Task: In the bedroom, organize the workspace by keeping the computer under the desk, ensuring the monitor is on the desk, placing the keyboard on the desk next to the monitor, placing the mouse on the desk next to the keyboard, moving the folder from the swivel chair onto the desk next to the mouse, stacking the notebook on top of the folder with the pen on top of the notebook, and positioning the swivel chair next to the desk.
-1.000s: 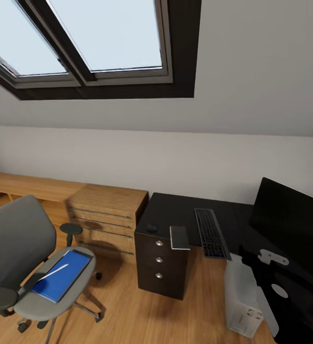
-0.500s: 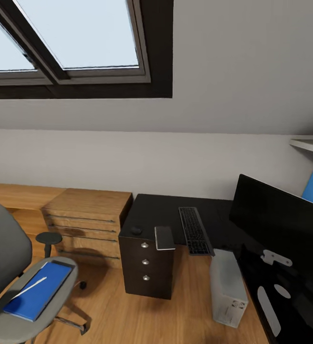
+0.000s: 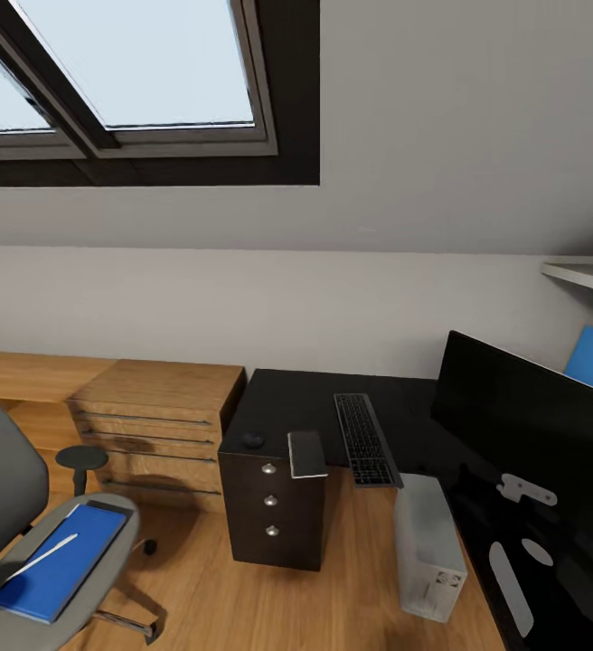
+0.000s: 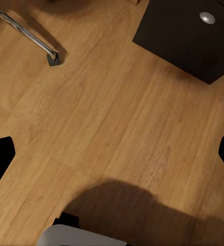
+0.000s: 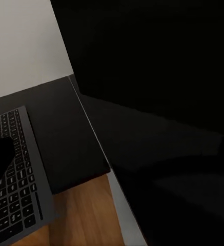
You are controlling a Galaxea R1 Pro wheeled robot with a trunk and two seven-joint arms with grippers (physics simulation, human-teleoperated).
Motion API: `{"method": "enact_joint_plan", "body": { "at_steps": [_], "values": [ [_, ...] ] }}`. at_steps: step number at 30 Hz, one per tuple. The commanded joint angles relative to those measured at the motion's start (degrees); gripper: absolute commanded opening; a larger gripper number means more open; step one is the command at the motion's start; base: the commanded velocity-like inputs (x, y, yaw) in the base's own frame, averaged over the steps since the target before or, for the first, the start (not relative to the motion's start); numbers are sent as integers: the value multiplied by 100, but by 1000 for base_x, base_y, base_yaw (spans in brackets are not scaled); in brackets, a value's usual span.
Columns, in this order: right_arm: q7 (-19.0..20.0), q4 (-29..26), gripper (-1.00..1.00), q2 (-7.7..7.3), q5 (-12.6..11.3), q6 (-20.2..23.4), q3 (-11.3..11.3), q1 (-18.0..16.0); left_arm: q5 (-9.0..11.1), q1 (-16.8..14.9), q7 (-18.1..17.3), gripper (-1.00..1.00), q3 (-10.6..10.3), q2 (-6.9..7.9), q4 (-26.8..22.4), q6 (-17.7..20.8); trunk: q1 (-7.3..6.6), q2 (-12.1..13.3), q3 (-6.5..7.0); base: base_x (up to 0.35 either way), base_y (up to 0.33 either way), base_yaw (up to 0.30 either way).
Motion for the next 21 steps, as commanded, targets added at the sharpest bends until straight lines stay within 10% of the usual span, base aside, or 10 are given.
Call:
{"method": "enact_joint_plan", "body": {
  "at_steps": [1,21],
  "values": [
    [-14,3,100,-3,-60,-26,10,-1,58,-2,-39,100,-32,1,7,-11,2,-4,-2,60,0,-1],
    [-201,20,100,-5,-31,-343,8,0,44,-2,-47,100,-41,1,7,-19,2,-4,-2,119,0,0]
  ]
}}
